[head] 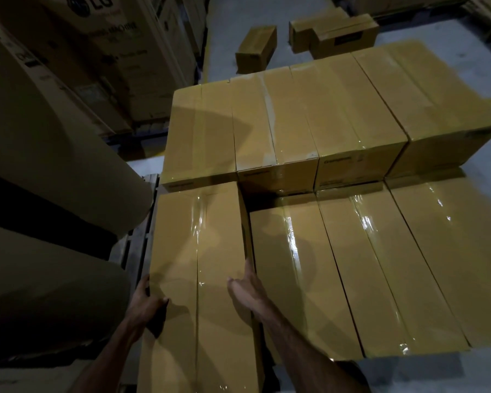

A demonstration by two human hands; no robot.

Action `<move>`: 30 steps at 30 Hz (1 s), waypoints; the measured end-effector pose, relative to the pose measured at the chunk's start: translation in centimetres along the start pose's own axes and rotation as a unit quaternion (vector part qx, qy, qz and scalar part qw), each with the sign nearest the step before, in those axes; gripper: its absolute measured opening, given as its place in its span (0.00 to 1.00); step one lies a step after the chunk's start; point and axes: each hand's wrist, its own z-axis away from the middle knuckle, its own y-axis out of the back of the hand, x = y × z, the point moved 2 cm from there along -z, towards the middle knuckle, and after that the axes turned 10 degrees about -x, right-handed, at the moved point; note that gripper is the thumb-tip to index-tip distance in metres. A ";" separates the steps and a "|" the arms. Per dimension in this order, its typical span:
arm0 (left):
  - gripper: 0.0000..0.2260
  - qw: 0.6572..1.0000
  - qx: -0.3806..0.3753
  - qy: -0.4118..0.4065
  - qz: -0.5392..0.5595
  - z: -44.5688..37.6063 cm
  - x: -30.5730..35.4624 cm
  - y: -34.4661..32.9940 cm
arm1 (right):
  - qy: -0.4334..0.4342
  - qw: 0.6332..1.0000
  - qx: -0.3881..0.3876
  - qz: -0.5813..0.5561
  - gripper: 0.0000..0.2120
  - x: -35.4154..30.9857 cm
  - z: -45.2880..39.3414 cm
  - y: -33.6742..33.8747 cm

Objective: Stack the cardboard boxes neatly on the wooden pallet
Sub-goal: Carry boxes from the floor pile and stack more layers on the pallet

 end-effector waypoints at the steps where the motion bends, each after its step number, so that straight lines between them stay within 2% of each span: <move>1: 0.34 1.000 0.001 -0.002 0.001 -0.1 0.0 0.1 | 0.002 1.000 0.003 -0.001 0.42 0.0 -0.1 0.0; 6: 0.30 1.000 -0.010 -0.003 -0.002 -0.7 -0.2 0.3 | 0.008 1.000 0.006 -0.006 0.43 -0.2 -0.5 0.0; 11: 0.32 1.000 -0.007 -0.015 -0.012 -1.3 -0.5 0.5 | 0.013 1.000 -0.001 -0.005 0.41 -0.1 -0.8 0.2; 16: 0.26 0.999 -0.003 -0.048 0.008 0.6 0.2 -0.9 | 0.004 1.000 -0.007 0.012 0.44 1.2 0.1 0.9; 18: 0.32 0.998 0.003 -0.063 0.004 2.2 -0.1 -1.3 | -0.009 0.999 -0.014 0.040 0.42 3.2 0.1 1.0; 20: 0.37 0.997 0.015 -0.072 -0.002 4.1 -1.2 -2.0 | -0.023 0.996 -0.026 0.081 0.35 4.8 1.1 0.9; 23: 0.35 0.996 0.052 -0.067 0.002 7.1 -3.7 -2.9 | -0.021 0.987 -0.043 0.151 0.26 5.2 4.5 0.3; 27: 0.41 0.996 0.062 -0.029 0.058 11.0 -7.2 -4.2 | -0.039 0.971 -0.091 0.219 0.26 7.0 7.2 -0.4; 28: 0.41 0.994 0.073 -0.024 0.076 11.9 -8.0 -4.6 | -0.044 0.966 -0.101 0.233 0.26 7.3 7.7 -0.5; 30: 0.33 0.989 0.103 -0.004 0.111 13.6 -9.4 -5.3 | -0.044 0.960 -0.115 0.251 0.26 7.9 8.2 -0.6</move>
